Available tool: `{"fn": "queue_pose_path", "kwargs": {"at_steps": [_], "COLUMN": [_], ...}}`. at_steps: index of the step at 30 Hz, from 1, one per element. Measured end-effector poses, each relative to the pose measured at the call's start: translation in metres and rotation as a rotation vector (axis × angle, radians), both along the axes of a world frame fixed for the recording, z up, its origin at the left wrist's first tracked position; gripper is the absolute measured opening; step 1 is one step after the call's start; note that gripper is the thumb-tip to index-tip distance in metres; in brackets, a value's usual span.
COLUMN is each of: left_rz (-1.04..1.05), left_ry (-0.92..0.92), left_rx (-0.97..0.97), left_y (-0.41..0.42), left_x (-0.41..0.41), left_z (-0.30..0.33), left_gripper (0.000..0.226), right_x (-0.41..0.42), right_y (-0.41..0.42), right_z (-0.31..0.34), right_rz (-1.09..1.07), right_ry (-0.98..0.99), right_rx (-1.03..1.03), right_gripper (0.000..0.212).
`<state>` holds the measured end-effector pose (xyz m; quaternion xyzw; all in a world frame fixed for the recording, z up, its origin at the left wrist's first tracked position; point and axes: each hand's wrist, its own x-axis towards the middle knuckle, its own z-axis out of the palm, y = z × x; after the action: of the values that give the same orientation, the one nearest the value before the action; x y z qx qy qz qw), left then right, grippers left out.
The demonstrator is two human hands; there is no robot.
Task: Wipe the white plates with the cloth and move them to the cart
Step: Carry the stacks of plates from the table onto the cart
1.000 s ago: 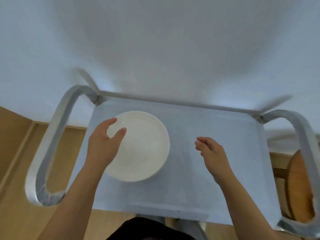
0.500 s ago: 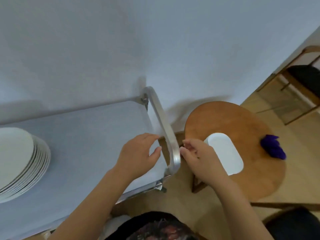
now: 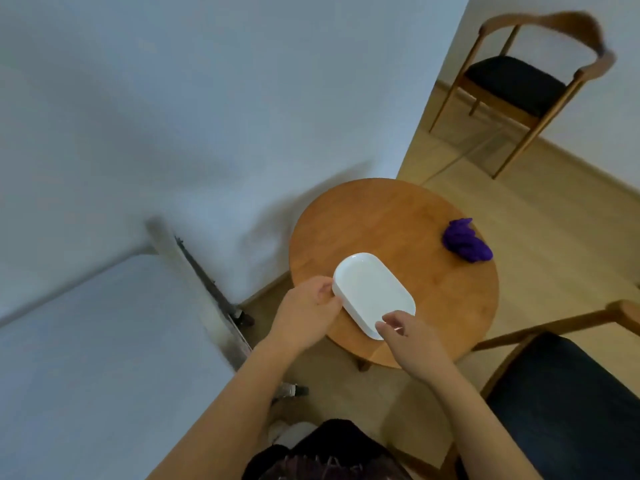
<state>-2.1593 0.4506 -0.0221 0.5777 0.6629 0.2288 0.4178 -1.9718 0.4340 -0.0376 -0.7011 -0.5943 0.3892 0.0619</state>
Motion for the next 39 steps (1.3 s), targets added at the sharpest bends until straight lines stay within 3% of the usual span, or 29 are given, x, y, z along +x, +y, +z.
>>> {"fn": "queue_pose_path", "kwargs": {"at_steps": [4,11,14,16,20,24,32,36,39], "left_rz": [0.151,0.160,0.155,0.176,0.298,0.479,0.534,0.807,0.867], "left_ry": [-0.181,0.050,0.186,0.182,0.054,-0.178,-0.220,-0.374,-0.351], "left_rx": [-0.139,-0.231,-0.307,-0.311,-0.402,-0.507,-0.512,-0.534,-0.537], "left_y": [0.039,0.094,0.114,0.128,0.153,0.163,0.142,0.110,0.089], "left_x": [0.039,0.060,0.061,0.061,0.065,0.071,0.064,0.075,0.079], "left_z": [-0.044,-0.119,-0.144,-0.160,-0.189,-0.213,-0.227,-0.229,-0.229], "left_gripper": [0.036,0.028,0.054,0.062,0.056,0.048,0.050,0.033,0.025], "right_x": [0.028,0.059,0.062,0.062,0.053,0.044,0.064,0.090,0.101], "right_y": [0.016,0.058,0.076,0.083,0.080,0.078,0.118,0.164,0.179], "right_z": [-0.041,-0.108,-0.131,-0.148,-0.173,-0.183,-0.192,-0.194,-0.190], "right_rz": [-0.284,-0.632,-0.725,-0.777,-0.968,-0.961,-0.887,-0.655,-0.510], "right_ry": [0.093,0.242,0.372,0.453,0.547,0.562,0.401,0.373,0.415], "right_rx": [-0.121,-0.392,-0.467,-0.491,-0.475,-0.369,-0.346,-0.362,-0.394], "right_gripper": [0.044,0.052,0.053,0.054,0.055,0.049,0.051,0.048,0.034]}}
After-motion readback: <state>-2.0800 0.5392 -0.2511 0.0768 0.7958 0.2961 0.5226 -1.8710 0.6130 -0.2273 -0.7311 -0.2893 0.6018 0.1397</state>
